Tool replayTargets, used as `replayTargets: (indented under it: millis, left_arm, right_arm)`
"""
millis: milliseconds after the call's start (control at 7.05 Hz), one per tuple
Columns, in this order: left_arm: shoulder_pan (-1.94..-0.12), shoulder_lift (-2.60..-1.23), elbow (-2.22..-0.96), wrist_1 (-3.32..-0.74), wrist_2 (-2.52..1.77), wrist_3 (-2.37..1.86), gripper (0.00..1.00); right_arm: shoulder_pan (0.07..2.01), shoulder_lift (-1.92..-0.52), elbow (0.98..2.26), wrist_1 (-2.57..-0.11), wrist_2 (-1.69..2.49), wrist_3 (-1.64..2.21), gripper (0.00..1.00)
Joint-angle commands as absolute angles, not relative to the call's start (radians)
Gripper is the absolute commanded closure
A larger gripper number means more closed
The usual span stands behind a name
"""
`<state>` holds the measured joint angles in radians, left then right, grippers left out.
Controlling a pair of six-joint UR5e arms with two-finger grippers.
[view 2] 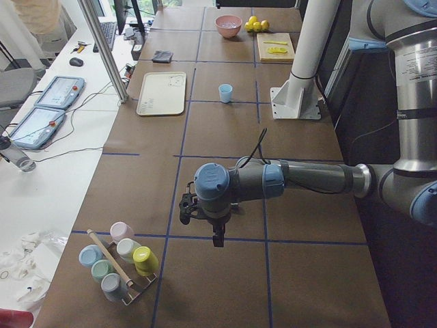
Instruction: Mash ice and strawberries in cup
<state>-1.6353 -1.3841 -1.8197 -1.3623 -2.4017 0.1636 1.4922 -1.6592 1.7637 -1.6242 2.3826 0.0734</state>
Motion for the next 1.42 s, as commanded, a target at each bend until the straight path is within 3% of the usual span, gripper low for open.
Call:
replayTargets:
  millis: [0, 1276]
  left_arm:
    - [-1.634, -1.385, -1.812, -1.362, -2.401, 0.163, 0.0]
    - [-1.565, -1.393, -1.832, -1.422, -2.292, 0.153, 0.0]
  right_arm:
    - [1.493, -1.663, 1.767, -1.628, 2.32, 0.06, 0.0]
    - [1.491, -1.661, 1.772, -1.632, 2.353, 0.074, 0.0]
